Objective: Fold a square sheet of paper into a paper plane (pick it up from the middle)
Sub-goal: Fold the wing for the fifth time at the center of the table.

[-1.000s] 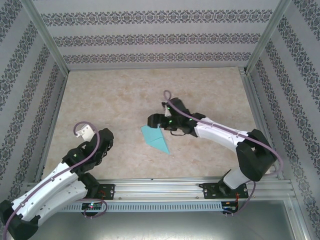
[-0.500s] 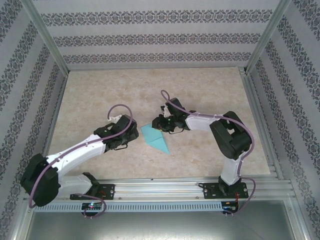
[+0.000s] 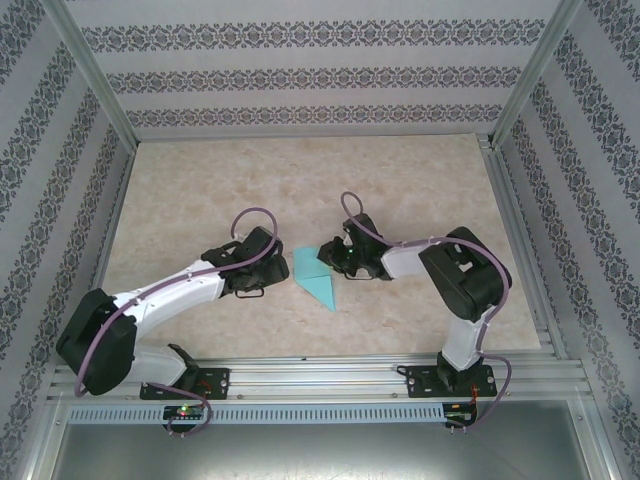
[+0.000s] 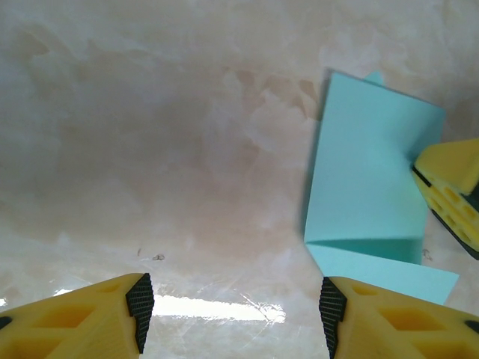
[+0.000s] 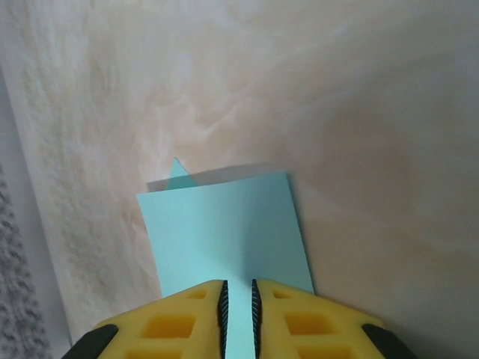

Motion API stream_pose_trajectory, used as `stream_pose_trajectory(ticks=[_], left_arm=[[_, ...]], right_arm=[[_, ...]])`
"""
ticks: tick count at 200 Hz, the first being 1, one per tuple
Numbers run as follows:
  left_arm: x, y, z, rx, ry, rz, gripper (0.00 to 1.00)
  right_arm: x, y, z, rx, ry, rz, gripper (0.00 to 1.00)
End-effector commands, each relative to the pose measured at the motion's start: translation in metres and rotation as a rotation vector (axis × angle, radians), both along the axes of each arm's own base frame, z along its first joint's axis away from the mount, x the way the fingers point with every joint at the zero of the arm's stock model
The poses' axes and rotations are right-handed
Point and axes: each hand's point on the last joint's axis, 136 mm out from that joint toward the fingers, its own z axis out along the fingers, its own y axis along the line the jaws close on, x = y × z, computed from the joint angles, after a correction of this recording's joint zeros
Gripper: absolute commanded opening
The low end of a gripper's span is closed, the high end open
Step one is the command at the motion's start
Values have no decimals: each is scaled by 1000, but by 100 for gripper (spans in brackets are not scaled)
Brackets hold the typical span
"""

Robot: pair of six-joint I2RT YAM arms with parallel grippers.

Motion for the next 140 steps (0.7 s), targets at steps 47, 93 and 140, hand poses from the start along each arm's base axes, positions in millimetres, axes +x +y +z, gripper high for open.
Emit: stream_pose_trajectory(ticks=[47,93,140], left_arm=[[18,-27,6,-91,5,-54,64],[22,-32,-3,-165,69,-55,63],[34,-37,-13,-222,101,-32,63]], right_arm=[[-3,-37,13,-31,-51,-156,24],[-23,-42,74,-122,-211,22,27],[-62,1,69,-69,-163,237,19]])
